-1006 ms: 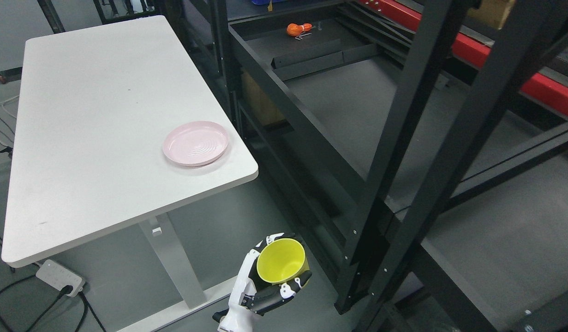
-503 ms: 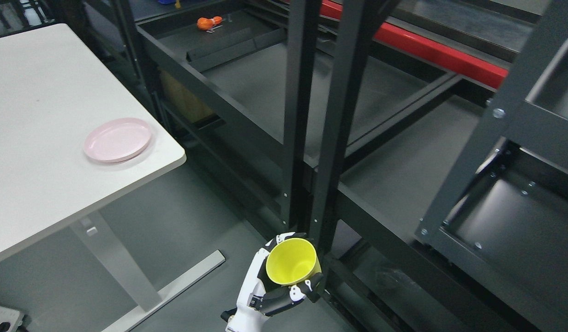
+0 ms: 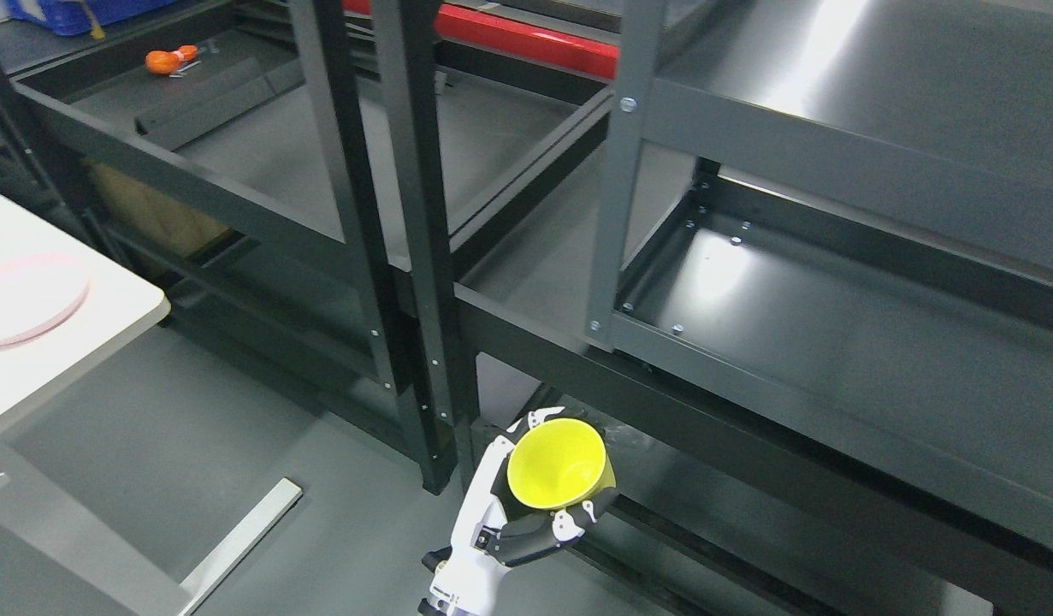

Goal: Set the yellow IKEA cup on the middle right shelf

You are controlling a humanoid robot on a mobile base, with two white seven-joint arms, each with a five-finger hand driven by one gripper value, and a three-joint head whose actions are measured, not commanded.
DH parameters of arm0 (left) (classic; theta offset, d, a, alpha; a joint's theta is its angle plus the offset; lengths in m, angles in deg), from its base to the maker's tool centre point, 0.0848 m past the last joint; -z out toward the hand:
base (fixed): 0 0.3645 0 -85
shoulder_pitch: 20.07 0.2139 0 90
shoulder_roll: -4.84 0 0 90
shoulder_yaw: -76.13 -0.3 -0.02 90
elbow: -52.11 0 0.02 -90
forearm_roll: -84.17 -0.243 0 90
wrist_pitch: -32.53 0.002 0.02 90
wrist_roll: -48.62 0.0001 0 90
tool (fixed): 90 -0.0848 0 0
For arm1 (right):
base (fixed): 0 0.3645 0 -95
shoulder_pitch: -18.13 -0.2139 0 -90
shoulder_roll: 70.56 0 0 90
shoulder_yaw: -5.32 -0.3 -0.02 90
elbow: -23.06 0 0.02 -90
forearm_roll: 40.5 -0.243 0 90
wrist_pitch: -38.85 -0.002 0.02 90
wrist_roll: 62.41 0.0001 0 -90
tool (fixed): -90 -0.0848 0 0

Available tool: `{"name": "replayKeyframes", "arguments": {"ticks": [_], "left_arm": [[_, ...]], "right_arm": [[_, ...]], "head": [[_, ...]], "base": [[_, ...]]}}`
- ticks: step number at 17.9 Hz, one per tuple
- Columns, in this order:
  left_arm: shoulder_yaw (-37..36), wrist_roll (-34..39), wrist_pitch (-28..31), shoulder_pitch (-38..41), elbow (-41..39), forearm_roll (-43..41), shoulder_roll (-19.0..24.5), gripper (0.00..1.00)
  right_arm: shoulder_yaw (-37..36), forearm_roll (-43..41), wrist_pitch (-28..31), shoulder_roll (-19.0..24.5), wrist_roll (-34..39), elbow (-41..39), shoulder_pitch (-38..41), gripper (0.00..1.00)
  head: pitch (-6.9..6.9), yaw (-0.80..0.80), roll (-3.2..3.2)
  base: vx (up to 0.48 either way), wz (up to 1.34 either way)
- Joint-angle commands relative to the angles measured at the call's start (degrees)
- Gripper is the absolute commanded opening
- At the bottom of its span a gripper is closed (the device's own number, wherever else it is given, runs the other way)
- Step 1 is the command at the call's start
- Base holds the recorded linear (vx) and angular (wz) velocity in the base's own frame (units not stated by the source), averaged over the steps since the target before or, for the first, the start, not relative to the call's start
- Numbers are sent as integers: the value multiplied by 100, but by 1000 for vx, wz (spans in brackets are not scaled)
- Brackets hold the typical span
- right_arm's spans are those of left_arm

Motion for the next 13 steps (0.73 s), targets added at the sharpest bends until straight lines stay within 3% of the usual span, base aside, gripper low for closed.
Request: {"name": "replayKeyframes", "arguments": {"ticks": [1,8,13], "left_arm": [[-118,7,-65,-622,-91,-9,100,0],[242,7,66,-2038,-91,-35,100,0],[892,24,935,-2986,-82,-113,100,0]], "right_arm": [[97,-141,2,-100,-1231,0,62,99],[97,-141,2,-100,-1231,0,62,99],[97,-141,2,-100,-1231,0,62,99]], "head": [[0,0,0],[0,0,0],[-2,0,0]], "base": [[-202,-601],[-214,-683],[-154,-701]]}}
